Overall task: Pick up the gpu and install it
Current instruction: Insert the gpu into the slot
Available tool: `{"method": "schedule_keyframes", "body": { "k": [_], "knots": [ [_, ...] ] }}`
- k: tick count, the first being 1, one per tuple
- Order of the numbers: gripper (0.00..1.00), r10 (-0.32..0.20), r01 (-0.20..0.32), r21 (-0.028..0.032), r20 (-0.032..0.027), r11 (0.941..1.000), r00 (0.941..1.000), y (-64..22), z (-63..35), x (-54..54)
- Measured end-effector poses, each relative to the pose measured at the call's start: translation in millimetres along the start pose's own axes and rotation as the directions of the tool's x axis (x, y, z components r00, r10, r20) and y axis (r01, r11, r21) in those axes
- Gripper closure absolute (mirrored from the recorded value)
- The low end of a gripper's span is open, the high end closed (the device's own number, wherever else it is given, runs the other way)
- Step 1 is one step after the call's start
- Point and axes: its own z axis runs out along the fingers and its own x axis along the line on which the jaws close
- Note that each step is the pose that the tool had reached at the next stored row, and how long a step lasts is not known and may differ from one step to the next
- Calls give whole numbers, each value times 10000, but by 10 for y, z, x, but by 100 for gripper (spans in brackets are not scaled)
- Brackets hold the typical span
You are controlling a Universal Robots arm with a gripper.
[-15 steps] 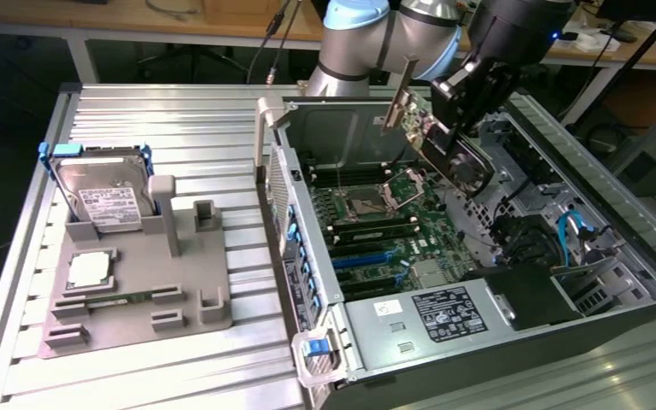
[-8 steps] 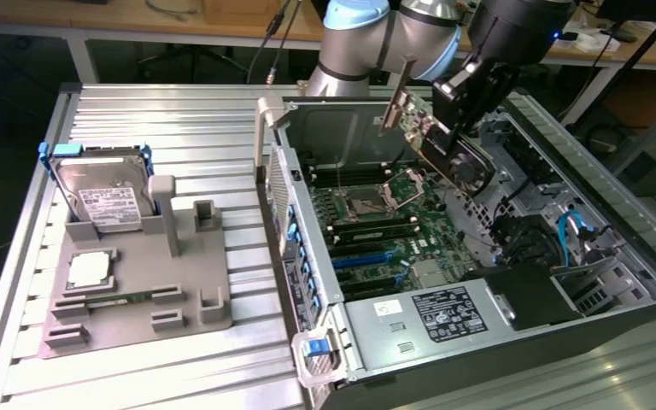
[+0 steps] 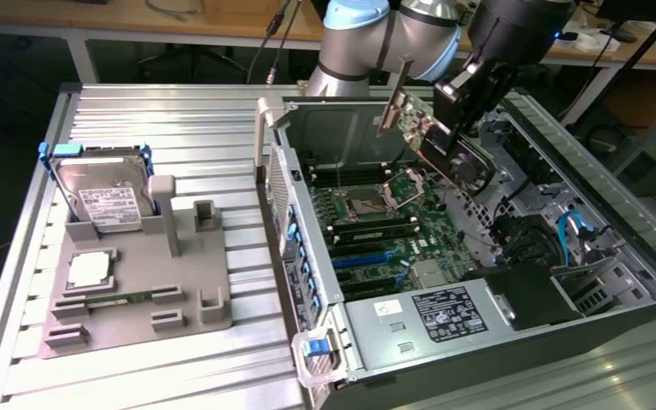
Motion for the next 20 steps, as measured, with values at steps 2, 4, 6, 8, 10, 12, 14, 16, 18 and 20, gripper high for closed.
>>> {"method": "schedule_keyframes", "body": {
  "k": [2, 4, 6, 8, 10, 12, 14, 16, 18, 20],
  "knots": [
    [73, -85, 85, -2, -3, 10000, 10000, 0, 0, 0],
    [73, -164, 164, -5, -6, 9999, 9999, 0, 0, 0],
    [73, -244, 244, -8, -9, 9997, 9997, 0, 0, 0],
    [73, -328, 328, -10, -13, 9995, 9995, 0, 0, 0],
    [73, -423, 423, -13, -17, 9991, 9991, 0, 0, 0],
    [73, -516, 515, -16, -21, 9987, 9987, 0, 0, 0],
    [73, -599, 599, -19, -24, 9982, 9982, 0, 0, 0],
    [73, -685, 685, -22, -27, 9977, 9976, 0, 0, 0],
    [73, -767, 767, -24, -31, 9970, 9970, 0, 0, 0],
    [73, -844, 844, -27, -34, 9964, 9964, 0, 0, 0]
  ]
}}
